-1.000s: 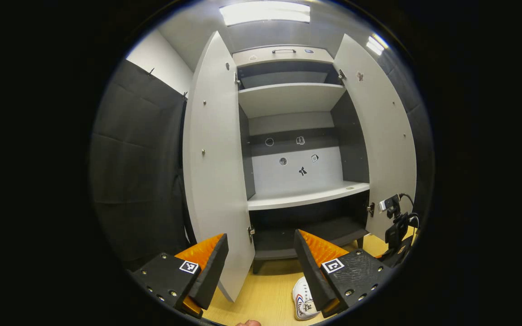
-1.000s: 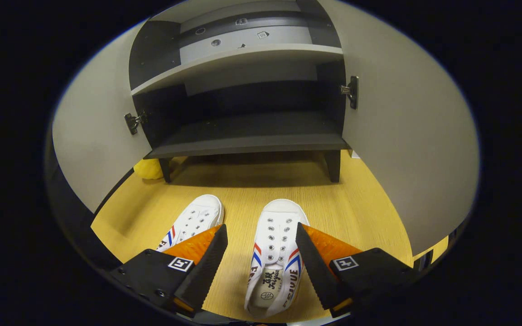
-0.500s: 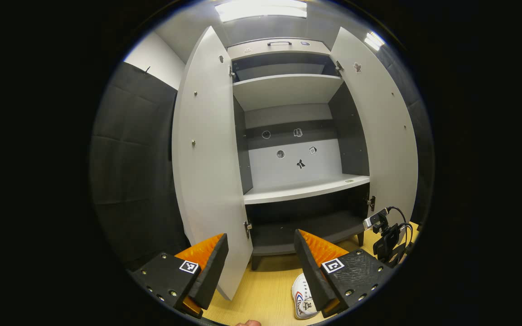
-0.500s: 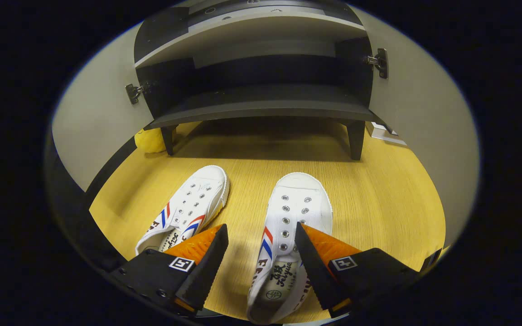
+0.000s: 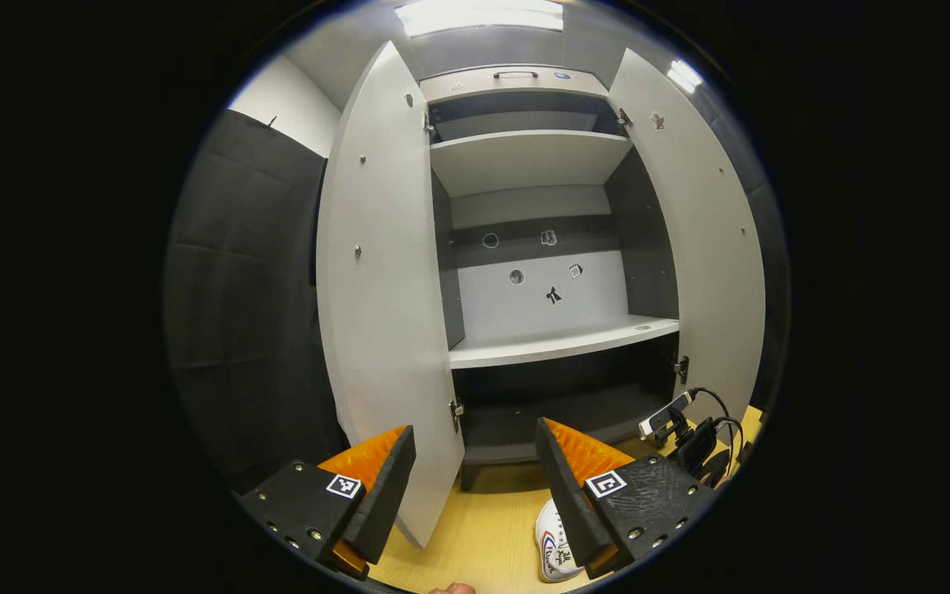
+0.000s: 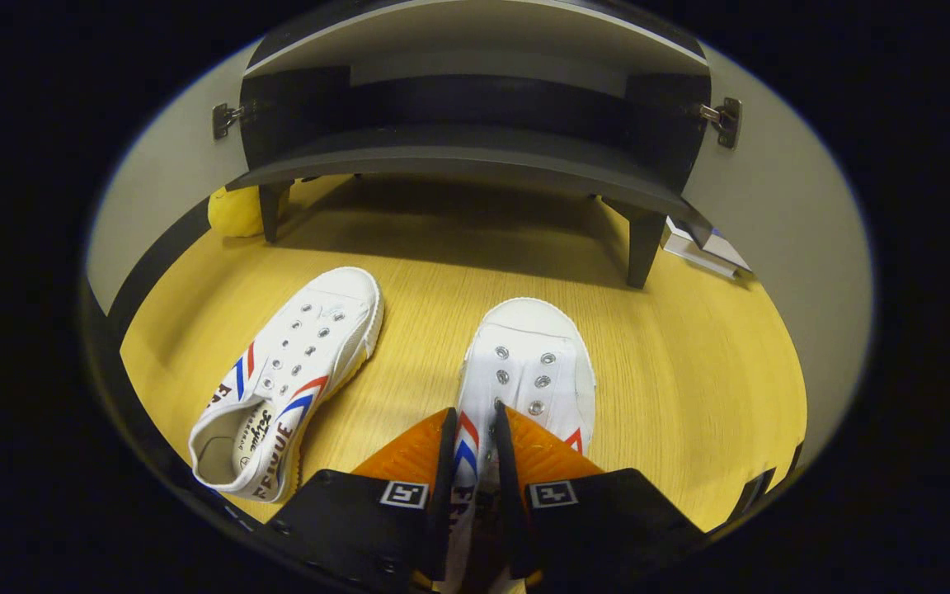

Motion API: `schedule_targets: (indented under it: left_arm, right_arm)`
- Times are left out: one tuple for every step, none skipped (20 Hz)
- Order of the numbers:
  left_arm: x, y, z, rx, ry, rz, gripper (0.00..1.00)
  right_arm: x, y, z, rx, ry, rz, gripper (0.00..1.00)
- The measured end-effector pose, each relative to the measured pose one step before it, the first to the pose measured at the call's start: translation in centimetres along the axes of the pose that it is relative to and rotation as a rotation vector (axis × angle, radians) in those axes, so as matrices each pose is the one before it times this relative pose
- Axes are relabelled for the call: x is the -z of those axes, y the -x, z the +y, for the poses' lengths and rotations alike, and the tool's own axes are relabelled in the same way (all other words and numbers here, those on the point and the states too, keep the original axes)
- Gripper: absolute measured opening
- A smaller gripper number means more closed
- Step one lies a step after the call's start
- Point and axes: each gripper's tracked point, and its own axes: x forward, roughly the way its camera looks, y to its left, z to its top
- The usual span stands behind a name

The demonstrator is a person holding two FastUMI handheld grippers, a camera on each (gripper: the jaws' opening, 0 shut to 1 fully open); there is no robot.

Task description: Grab one shoe with the right hand and put it into the shoe cabinet, grab the other shoe with the left hand and put it into the shoe cabinet; then close the right door with the right hand and the left door with the left hand.

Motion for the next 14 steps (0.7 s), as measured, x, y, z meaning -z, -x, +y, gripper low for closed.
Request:
schedule_targets:
  left_arm:
    - [0.073,0.044,0.109,-0.00286,-0.00594,0.00048,0.79]
    - [-0.102,0.025,0.047,-0.00093,-0.00291,-0.00131,0.79]
    - [-0.051,0.067,0.017,0.00073,-0.00061,-0.00158,0.79]
    - [-0.158,0.079,-0.004,0.00028,0.00034,-0.00289,0.79]
    - [-0.070,0.116,0.019,-0.00010,-0.00211,-0.00371,0.79]
    - [-0.087,0.092,0.164,-0.00460,-0.00544,-0.00338,0.79]
    - [-0.040,0.057,0.078,-0.00153,-0.00251,-0.00267,0.79]
    - [-0.089,0.060,-0.080,0.00236,0.00143,-0.00023,0.79]
    - [-0.096,-0.025,-0.009,0.00042,0.00232,-0.00094,0.79]
    - [0.113,0.117,0.005,-0.00016,0.00281,-0.00180,0.79]
    - [0.049,0.025,-0.074,0.00211,0.00217,-0.00034,0.79]
    - [-0.012,0.053,-0.134,0.00396,0.00038,-0.00088,0.79]
    - [0.034,0.012,-0.188,0.00409,-0.00085,-0.00199,0.79]
    - [-0.066,-0.037,-0.146,0.00431,-0.00053,-0.00218,0.79]
  right_arm:
    - [-0.123,-0.091,0.201,-0.01847,-0.03176,0.00165,0.30]
    - [0.089,0.109,-0.031,-0.00290,-0.01252,0.00629,0.13]
    - [-0.127,-0.102,-0.068,-0.01485,-0.00181,-0.00679,0.13]
    - [0.071,1.824,-0.021,0.00468,-0.03902,-0.00218,0.13]
    - [0.024,-1.658,-0.071,-0.00283,0.01133,-0.00603,0.02]
    - [-0.065,0.612,-0.071,0.00031,0.00902,-0.00510,0.02]
    - [0.069,0.025,0.045,0.00406,0.00925,-0.00309,0.02]
    - [-0.414,0.155,-0.216,0.00414,-0.00213,-0.01157,0.02]
    - [-0.537,0.637,-0.160,-0.00612,-0.01144,-0.01483,0.02]
    - [-0.413,0.530,-0.031,-0.01208,-0.00880,-0.01236,0.01]
    - [-0.234,0.487,-0.046,-0.00848,-0.00271,-0.00764,0.00]
    - [-0.294,0.488,0.074,-0.00463,0.00158,-0.00680,0.01]
    - [-0.332,0.544,-0.021,0.00279,0.00749,-0.01233,0.02]
    - [-0.505,0.552,0.010,-0.00075,0.00355,-0.01259,0.02]
